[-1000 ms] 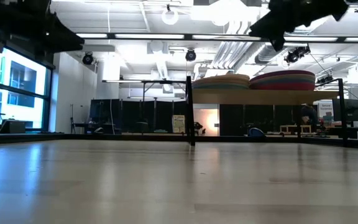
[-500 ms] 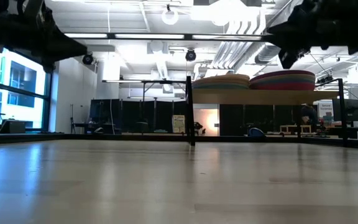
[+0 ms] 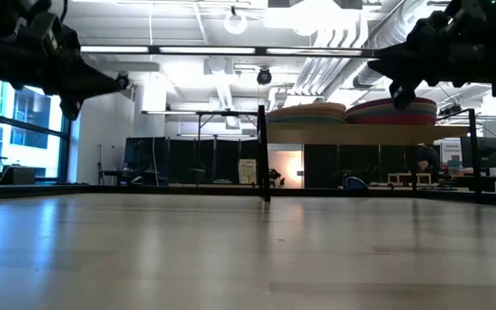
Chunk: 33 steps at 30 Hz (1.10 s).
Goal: Place and stack plates onto a shelf
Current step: Return to Home Position
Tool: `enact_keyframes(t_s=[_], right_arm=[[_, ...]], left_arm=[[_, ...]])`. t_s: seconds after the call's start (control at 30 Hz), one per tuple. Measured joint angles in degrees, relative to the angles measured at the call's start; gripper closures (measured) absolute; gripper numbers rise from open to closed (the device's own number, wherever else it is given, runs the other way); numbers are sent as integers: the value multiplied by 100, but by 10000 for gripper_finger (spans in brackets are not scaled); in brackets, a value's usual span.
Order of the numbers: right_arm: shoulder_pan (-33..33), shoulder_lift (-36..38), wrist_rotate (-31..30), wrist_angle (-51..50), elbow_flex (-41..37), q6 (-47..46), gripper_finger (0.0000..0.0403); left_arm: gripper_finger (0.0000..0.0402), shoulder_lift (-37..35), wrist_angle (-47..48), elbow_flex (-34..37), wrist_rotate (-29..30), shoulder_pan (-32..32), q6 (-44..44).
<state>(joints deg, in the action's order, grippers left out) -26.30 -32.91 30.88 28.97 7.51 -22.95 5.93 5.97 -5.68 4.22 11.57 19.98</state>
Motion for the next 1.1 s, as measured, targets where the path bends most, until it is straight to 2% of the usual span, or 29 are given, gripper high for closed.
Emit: enact_keyframes(t_s=[0.27, 0.43, 0.57, 0.77, 0.93, 1.1], right_arm=[[530, -13, -207, -1, -2, -10, 336], [991, -13, -1096, -197, -2, 285, 336], [1300, -13, -2150, -629, -2, 389, 336], [1803, -13, -2556, -769, -2, 237, 336], [2108, -14, -3098, -1151, -2, 192, 336], [2159, -13, -3181, -1251, -2, 85, 336]], left_arm=[[401, -2, -696, 508, -303, 0, -126], [401, 50, -661, 505, -309, 0, -415], [401, 50, -659, 505, -305, 0, -517], [401, 52, -655, 501, -265, 4, -577], [399, 52, -657, 500, -231, 4, -1208], [398, 52, -657, 499, -230, 4, -1590]])
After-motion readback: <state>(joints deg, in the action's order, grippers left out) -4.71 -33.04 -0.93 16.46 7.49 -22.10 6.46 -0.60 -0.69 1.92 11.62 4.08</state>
